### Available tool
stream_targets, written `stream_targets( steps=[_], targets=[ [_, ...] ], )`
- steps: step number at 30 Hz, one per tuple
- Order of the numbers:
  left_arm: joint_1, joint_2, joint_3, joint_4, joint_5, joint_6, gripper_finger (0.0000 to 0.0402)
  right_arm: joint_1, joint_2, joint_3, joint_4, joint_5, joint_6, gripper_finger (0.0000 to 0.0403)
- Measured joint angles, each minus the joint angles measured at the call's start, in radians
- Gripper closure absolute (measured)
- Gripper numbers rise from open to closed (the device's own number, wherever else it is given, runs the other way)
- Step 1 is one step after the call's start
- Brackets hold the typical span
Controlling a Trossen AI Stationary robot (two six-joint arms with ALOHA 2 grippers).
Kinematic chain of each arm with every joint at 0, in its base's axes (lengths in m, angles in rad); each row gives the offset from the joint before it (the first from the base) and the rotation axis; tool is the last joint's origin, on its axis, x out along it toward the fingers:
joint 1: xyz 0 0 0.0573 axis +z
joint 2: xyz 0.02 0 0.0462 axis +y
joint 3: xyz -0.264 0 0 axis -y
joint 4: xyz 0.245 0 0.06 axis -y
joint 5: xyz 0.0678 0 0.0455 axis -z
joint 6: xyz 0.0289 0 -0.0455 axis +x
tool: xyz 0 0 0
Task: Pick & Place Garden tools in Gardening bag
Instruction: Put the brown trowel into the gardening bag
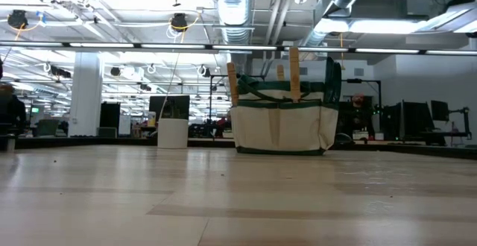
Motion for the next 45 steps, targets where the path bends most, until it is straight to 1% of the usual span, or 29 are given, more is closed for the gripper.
stream_targets(
  steps=[5, 14, 18, 21, 26, 36, 38, 40, 45],
  targets=[
    [0.029, 0.022, 0.000, 0.017, 0.002, -0.015, 0.0137, -0.008, 0.000, 0.000, 0.000, -0.039, 0.000, 0.0342],
    [0.073, 0.029, 0.000, 0.016, 0.009, -0.015, 0.0143, -0.023, 0.000, 0.000, -0.005, -0.044, -0.026, 0.0342],
    [0.079, 0.029, 0.000, 0.020, 0.018, -0.016, 0.0171, -0.026, 0.000, 0.000, -0.018, -0.055, -0.057, 0.0343],
    [0.090, 0.029, 0.000, 0.015, 0.064, -0.016, 0.0200, -0.028, 0.000, 0.000, -0.015, -0.095, -0.093, 0.0343],
    [0.101, 0.029, 0.000, 0.012, 0.121, -0.016, 0.0247, -0.036, 0.000, 0.000, -0.008, -0.125, -0.105, 0.0343],
    [0.101, 0.028, 0.000, 0.012, 0.128, -0.019, 0.0348, -0.050, 0.000, 0.000, -0.013, -0.122, -0.110, 0.0343],
    [0.101, 0.028, 0.000, 0.011, 0.127, -0.018, 0.0351, -0.051, 0.000, 0.000, -0.012, -0.123, -0.124, 0.0342],
    [0.101, 0.028, 0.000, 0.011, 0.125, -0.017, 0.0351, -0.051, 0.000, 0.000, -0.012, -0.123, -0.128, 0.0331],
    [0.101, 0.028, 0.000, 0.000, 0.119, 0.001, 0.0351, -0.051, 0.000, 0.000, -0.009, -0.151, -0.132, 0.0274]
  ],
)
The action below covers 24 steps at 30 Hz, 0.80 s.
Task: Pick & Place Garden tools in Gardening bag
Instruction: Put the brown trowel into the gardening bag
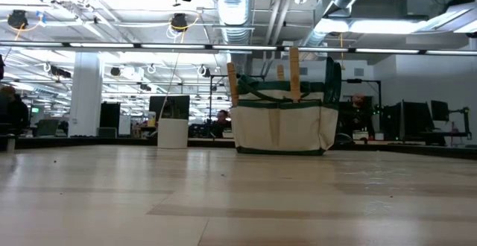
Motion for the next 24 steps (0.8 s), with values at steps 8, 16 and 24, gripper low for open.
stream_targets(
  steps=[8, 16, 24],
  targets=[
    [0.000, -0.004, 0.000, 0.007, 0.020, -0.001, 0.0351, 0.010, -0.073, 0.000, -0.001, -0.051, 0.000, 0.0179],
    [0.000, -0.021, -0.001, 0.011, 0.021, -0.003, 0.0351, 0.029, -0.172, 0.000, -0.118, -0.075, 0.011, 0.0155],
    [-0.013, -0.044, 0.000, -0.034, 0.020, 0.140, 0.0351, 0.153, -0.273, 0.000, -0.245, 0.010, 0.156, 0.0155]
  ],
)
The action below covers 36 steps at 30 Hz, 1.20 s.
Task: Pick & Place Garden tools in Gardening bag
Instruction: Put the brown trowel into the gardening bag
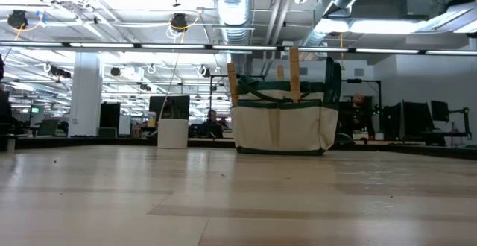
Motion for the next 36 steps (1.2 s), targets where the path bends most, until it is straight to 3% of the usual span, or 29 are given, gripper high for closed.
stream_targets(
  steps=[6, 14, 18, 22, 24, 26, 31, 33, 36],
  targets=[
    [-0.089, 0.006, 0.000, -0.137, 0.036, 0.251, 0.0351, 0.148, -0.051, 0.000, -0.129, 0.200, 0.097, 0.0155],
    [-0.181, 0.031, -0.025, -0.330, 0.034, 0.335, 0.0351, 0.234, -0.087, 0.000, -0.152, 0.203, 0.208, 0.0155],
    [-0.159, 0.039, -0.116, -0.332, 0.036, 0.342, 0.0351, 0.246, -0.090, 0.000, -0.152, 0.205, 0.208, 0.0155],
    [-0.099, 0.037, -0.196, -0.226, 0.101, 0.331, 0.0351, 0.272, -0.092, 0.000, -0.171, 0.168, 0.300, 0.0155],
    [-0.068, 0.038, -0.226, -0.190, 0.134, 0.331, 0.0351, 0.286, -0.116, -0.002, -0.183, 0.033, 0.376, 0.0157],
    [-0.037, 0.038, -0.227, -0.165, 0.172, 0.331, 0.0351, 0.284, -0.171, -0.002, -0.183, -0.178, 0.457, 0.0165],
    [0.005, 0.037, -0.227, -0.092, 0.261, 0.341, 0.0351, 0.166, -0.335, 0.000, -0.250, -0.932, 0.734, 0.0199],
    [0.013, 0.037, -0.227, -0.076, 0.263, 0.364, 0.0351, 0.119, -0.369, 0.001, -0.262, -1.070, 0.775, 0.0212],
    [0.023, 0.037, -0.227, -0.078, 0.265, 0.400, 0.0351, 0.103, -0.399, 0.001, -0.324, -1.095, 0.781, 0.0232]
  ],
)
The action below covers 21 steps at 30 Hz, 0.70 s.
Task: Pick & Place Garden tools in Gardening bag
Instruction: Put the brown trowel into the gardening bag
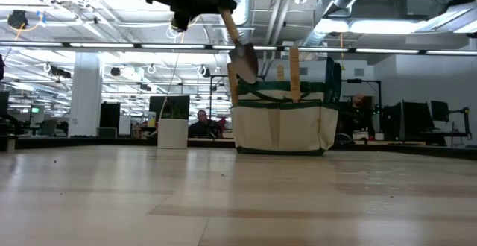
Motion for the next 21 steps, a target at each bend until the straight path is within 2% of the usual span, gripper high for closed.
stream_targets(
  steps=[4, 11, 21],
  targets=[
    [0.017, 0.035, -0.001, -0.009, 0.008, 0.009, 0.0351, -0.002, 0.000, 0.000, -0.052, 0.040, -0.005, 0.0254],
    [0.044, 0.131, 0.000, 0.049, 0.012, 0.045, 0.0351, -0.012, 0.050, -0.001, -0.082, 0.043, -0.005, 0.0273],
    [0.074, 0.090, 0.001, 0.101, 0.013, 0.059, 0.0351, -0.012, 0.078, -0.001, -0.148, 0.044, 0.044, 0.0274]
  ],
)
